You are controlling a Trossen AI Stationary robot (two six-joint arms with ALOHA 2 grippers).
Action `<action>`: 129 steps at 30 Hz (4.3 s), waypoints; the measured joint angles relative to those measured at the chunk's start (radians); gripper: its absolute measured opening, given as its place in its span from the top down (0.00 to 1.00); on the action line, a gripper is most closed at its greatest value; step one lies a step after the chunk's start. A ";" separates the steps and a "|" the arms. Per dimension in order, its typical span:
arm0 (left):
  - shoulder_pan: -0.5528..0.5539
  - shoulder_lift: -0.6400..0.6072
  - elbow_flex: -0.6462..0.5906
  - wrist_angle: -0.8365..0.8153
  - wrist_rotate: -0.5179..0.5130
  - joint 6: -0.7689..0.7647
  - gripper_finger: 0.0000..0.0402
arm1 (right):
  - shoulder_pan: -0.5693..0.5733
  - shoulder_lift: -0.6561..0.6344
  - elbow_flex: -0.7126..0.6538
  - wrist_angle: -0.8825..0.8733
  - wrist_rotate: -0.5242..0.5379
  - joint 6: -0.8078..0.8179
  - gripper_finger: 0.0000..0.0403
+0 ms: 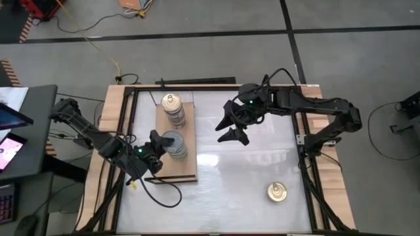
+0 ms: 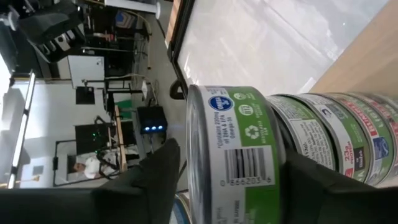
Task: Stack canned seafood by type on shelf
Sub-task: Stack the green tuna can on top of the other green tuna can on the shelf, then stack the blue-pink tuna can on top of the other blue-pink tuna can on the shelf
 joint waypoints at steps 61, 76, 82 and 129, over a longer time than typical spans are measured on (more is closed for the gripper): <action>0.057 -0.144 -0.002 0.350 0.353 -0.589 0.31 | 0.329 0.001 -0.299 -0.268 0.262 0.272 0.27; 0.050 -0.026 -0.010 0.597 0.392 -0.594 0.31 | 0.744 0.002 -0.534 -0.397 0.282 0.941 0.28; 0.043 -0.016 -0.010 0.599 0.392 -0.611 0.31 | 0.789 0.022 -0.534 -0.464 0.365 0.908 0.28; 0.027 -0.031 -0.010 0.444 0.337 -0.712 0.31 | 0.116 0.103 -0.569 -0.225 1.015 -0.191 0.40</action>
